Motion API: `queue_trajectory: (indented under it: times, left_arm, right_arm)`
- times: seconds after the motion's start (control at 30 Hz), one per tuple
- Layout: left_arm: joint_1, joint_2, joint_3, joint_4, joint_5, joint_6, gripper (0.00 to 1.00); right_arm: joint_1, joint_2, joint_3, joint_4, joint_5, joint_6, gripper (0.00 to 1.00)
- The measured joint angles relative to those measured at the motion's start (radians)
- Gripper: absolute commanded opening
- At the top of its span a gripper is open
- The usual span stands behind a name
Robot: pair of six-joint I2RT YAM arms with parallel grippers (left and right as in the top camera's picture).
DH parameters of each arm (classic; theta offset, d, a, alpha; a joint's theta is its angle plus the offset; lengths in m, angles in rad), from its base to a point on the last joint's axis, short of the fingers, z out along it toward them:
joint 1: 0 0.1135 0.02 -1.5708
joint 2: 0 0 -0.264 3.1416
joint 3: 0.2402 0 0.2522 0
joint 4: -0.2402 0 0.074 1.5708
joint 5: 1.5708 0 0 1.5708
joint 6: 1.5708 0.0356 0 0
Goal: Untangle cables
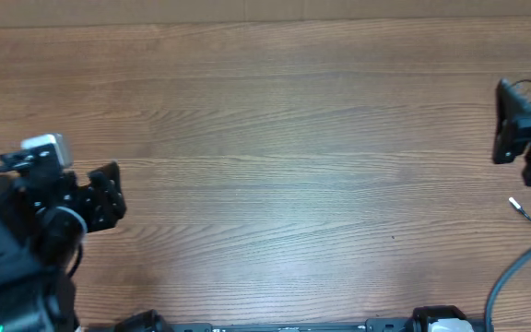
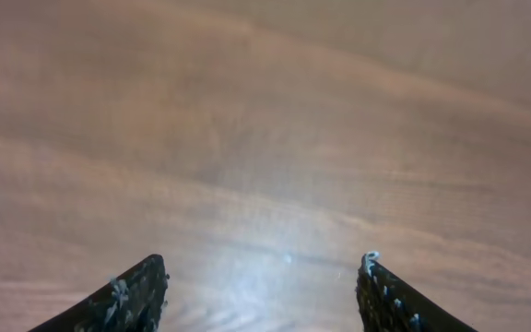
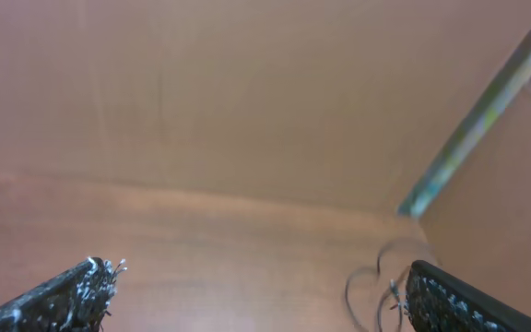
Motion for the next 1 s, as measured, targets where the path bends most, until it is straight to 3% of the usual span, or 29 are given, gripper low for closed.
queue_trajectory:
  times: [0.07, 0.17, 0.3, 0.67, 1.0]
  left_arm:
    - [-0.021, 0.002, -0.050, 0.022, -0.010, -0.020, 0.76]
    - [-0.048, 0.004, -0.073, 0.043, -0.009, -0.037, 1.00]
    - [-0.057, 0.003, -0.073, 0.080, 0.021, -0.091, 1.00]
    - [-0.057, 0.018, -0.073, 0.091, 0.132, -0.473, 1.00]
    - [-0.057, 0.022, -0.073, 0.062, 0.103, -0.534, 1.00]
  right_arm:
    - [0.000, -0.001, -0.055, -0.002, 0.006, 0.000, 1.00]
    - [0.000, 0.011, -0.116, -0.011, 0.011, -0.001, 1.00]
    - [0.000, 0.051, -0.144, -0.064, 0.017, -0.003, 1.00]
    - [0.000, 0.192, -0.145, -0.105, 0.023, -0.002, 1.00]
    - [0.000, 0.343, -0.145, -0.105, 0.024, -0.002, 1.00]
